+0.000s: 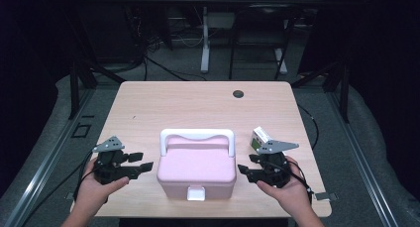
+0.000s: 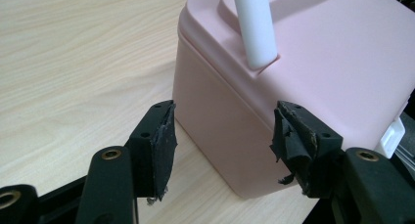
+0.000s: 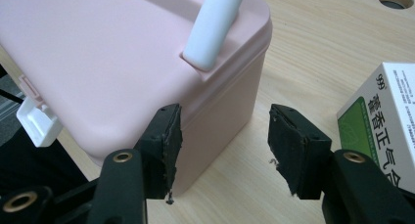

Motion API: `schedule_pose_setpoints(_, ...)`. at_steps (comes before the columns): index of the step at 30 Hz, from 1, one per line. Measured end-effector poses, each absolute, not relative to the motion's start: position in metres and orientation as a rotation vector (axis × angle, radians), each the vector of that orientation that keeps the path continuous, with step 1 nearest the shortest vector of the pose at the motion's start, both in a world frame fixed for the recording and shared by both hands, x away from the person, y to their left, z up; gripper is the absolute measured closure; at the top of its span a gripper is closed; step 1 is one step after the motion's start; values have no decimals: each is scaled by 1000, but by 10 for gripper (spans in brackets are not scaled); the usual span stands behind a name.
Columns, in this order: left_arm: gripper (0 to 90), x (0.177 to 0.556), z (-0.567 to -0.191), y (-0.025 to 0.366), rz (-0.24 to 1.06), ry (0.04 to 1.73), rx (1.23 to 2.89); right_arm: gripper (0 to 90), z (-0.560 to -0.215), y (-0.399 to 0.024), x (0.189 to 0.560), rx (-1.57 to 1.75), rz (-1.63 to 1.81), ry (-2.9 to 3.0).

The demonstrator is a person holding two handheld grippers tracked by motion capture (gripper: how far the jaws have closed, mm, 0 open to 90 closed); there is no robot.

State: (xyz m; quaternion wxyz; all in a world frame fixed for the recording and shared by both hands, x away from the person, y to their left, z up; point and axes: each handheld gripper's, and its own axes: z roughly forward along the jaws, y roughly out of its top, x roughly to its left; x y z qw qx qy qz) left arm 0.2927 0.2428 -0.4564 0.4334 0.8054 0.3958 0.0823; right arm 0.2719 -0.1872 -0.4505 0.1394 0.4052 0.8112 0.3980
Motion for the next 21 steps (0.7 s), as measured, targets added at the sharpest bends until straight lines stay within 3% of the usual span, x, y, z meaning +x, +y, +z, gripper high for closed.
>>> schedule_pose_setpoints(21, 425, 316, -431, 220, 172, 966, 1985, 474, -430, -175, 292, 1145, 1206, 2351)
